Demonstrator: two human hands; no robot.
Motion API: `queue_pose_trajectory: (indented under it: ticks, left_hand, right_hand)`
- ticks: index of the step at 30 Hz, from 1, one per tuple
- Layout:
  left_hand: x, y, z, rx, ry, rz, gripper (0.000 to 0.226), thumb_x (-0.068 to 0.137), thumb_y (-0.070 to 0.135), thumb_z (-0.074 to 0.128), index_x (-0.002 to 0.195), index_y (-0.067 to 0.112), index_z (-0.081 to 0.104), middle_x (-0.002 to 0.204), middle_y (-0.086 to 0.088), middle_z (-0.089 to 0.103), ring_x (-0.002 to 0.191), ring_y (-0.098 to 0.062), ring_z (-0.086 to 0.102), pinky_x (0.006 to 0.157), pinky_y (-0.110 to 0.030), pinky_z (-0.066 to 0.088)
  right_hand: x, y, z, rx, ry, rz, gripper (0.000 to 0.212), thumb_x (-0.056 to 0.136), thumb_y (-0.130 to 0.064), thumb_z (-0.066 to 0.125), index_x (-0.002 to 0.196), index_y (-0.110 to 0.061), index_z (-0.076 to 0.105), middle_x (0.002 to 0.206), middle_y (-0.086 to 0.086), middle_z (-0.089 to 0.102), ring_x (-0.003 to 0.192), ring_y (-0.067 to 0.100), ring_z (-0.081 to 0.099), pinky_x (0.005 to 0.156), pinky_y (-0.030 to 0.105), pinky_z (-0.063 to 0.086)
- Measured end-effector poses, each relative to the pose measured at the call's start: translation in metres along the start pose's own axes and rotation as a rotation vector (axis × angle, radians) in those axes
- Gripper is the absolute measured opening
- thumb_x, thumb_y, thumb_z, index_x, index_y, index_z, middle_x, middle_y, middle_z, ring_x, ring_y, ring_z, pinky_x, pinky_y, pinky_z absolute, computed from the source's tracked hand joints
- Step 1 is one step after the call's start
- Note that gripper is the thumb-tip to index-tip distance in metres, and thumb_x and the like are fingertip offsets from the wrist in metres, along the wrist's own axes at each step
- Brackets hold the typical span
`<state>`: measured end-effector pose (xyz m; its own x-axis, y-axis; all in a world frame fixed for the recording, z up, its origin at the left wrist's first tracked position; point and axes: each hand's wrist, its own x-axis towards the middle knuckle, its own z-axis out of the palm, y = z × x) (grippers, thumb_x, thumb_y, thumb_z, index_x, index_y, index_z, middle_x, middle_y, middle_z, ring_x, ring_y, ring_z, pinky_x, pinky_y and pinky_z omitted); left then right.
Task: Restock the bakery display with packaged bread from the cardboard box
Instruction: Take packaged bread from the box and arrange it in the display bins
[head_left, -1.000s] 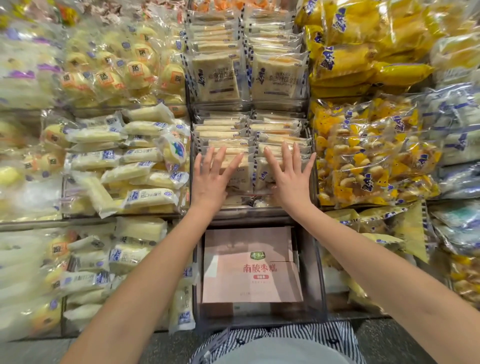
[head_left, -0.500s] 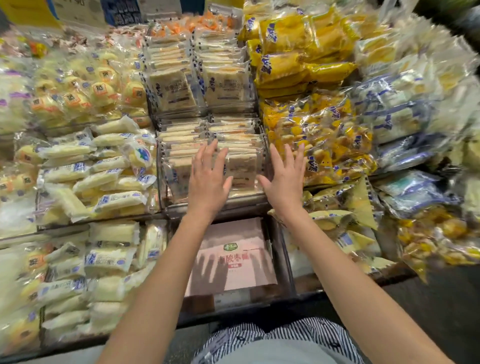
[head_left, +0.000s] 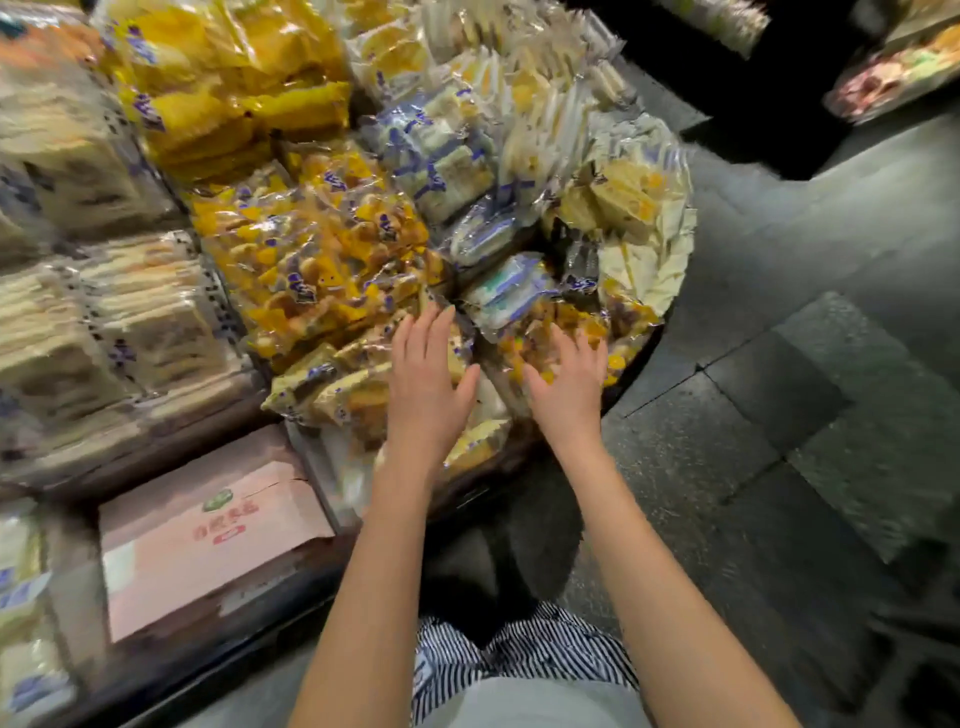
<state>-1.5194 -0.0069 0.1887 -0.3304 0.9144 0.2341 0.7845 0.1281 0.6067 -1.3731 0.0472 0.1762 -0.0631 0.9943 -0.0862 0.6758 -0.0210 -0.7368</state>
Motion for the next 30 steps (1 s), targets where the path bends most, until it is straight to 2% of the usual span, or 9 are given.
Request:
queue_pose_trajectory:
  ticks: [2, 5, 7, 10, 13, 16, 20, 26, 30]
  left_hand:
    - [-0.003, 0.039, 0.042, -0.009, -0.058, 0.041, 0.069, 0.093, 0.026, 0.065, 0.151, 0.009, 0.032, 0.156, -0.01, 0.033, 0.148, -0.031, 0.018, 0.122, -0.04, 0.011]
    - [-0.001, 0.097, 0.097, 0.003, -0.165, 0.152, 0.069, 0.091, 0.026, 0.066, 0.15, 0.006, 0.035, 0.153, -0.014, 0.037, 0.146, -0.037, 0.024, 0.121, -0.046, 0.016]
    - [0.0, 0.141, 0.125, -0.04, -0.218, 0.218, 0.066, 0.091, 0.026, 0.065, 0.147, 0.005, 0.039, 0.152, -0.016, 0.04, 0.145, -0.037, 0.026, 0.121, -0.047, 0.019]
    - [0.0, 0.208, 0.163, -0.134, -0.277, 0.369, 0.062, 0.089, 0.032, 0.059, 0.142, 0.003, 0.047, 0.145, -0.02, 0.047, 0.14, -0.039, 0.035, 0.118, -0.047, 0.025]
    - [-0.007, 0.268, 0.205, -0.174, -0.398, 0.514, 0.066, 0.087, 0.044, 0.047, 0.141, 0.007, 0.048, 0.146, -0.019, 0.045, 0.14, -0.039, 0.033, 0.117, -0.044, 0.022]
    - [-0.022, 0.319, 0.249, -0.203, -0.539, 0.632, 0.064, 0.089, 0.046, 0.049, 0.143, 0.01, 0.047, 0.151, -0.017, 0.04, 0.143, -0.037, 0.028, 0.118, -0.044, 0.021]
    - [-0.044, 0.386, 0.301, -0.254, -0.699, 0.778, 0.06, 0.092, 0.034, 0.063, 0.144, 0.011, 0.045, 0.153, -0.016, 0.036, 0.146, -0.035, 0.023, 0.119, -0.045, 0.022]
    - [-0.049, 0.49, 0.379, -0.334, -0.87, 0.896, 0.06, 0.096, 0.036, 0.061, 0.149, 0.017, 0.038, 0.158, -0.007, 0.03, 0.148, -0.026, 0.017, 0.119, -0.038, 0.016]
    - [-0.046, 0.57, 0.428, -0.368, -0.984, 0.996, 0.063, 0.098, 0.041, 0.054, 0.153, 0.025, 0.027, 0.155, 0.002, 0.032, 0.146, -0.019, 0.02, 0.117, -0.043, 0.026]
  right_hand:
    - [0.006, 0.032, -0.041, -0.009, 0.069, 0.022, 0.063, 0.096, -0.03, 0.059, 0.152, -0.021, 0.032, 0.162, 0.007, 0.02, 0.151, 0.028, 0.0, 0.12, 0.042, 0.01]
    - [0.01, 0.081, -0.098, -0.022, 0.113, 0.092, 0.065, 0.097, -0.031, 0.057, 0.154, -0.023, 0.026, 0.162, 0.01, 0.015, 0.151, 0.027, -0.002, 0.121, 0.039, 0.004]
    - [0.002, 0.12, -0.134, -0.003, 0.147, 0.181, 0.066, 0.098, -0.03, 0.055, 0.155, -0.025, 0.022, 0.164, 0.01, 0.011, 0.151, 0.027, -0.003, 0.12, 0.034, 0.001]
    - [-0.016, 0.178, -0.186, 0.038, 0.239, 0.367, 0.065, 0.1, -0.027, 0.053, 0.156, -0.025, 0.019, 0.164, 0.007, 0.007, 0.151, 0.028, -0.004, 0.12, 0.035, 0.004]
    - [-0.033, 0.224, -0.235, 0.064, 0.364, 0.501, 0.066, 0.1, -0.027, 0.053, 0.156, -0.023, 0.019, 0.164, 0.009, 0.006, 0.151, 0.03, -0.002, 0.119, 0.037, 0.006]
    - [-0.049, 0.263, -0.278, 0.084, 0.501, 0.594, 0.065, 0.1, -0.028, 0.053, 0.156, -0.022, 0.021, 0.164, 0.009, 0.007, 0.15, 0.031, 0.0, 0.119, 0.038, 0.008]
    - [-0.069, 0.316, -0.326, 0.113, 0.649, 0.749, 0.063, 0.1, -0.03, 0.052, 0.155, -0.022, 0.023, 0.163, 0.009, 0.011, 0.15, 0.03, 0.004, 0.121, 0.043, 0.012]
    - [-0.073, 0.391, -0.391, 0.211, 0.843, 0.914, 0.063, 0.101, -0.035, 0.05, 0.155, -0.021, 0.021, 0.163, 0.01, 0.012, 0.15, 0.028, 0.007, 0.12, 0.046, 0.018]
    - [-0.063, 0.437, -0.451, 0.222, 0.968, 0.979, 0.062, 0.102, -0.035, 0.049, 0.155, -0.022, 0.02, 0.163, 0.007, 0.012, 0.15, 0.026, 0.01, 0.119, 0.047, 0.021]
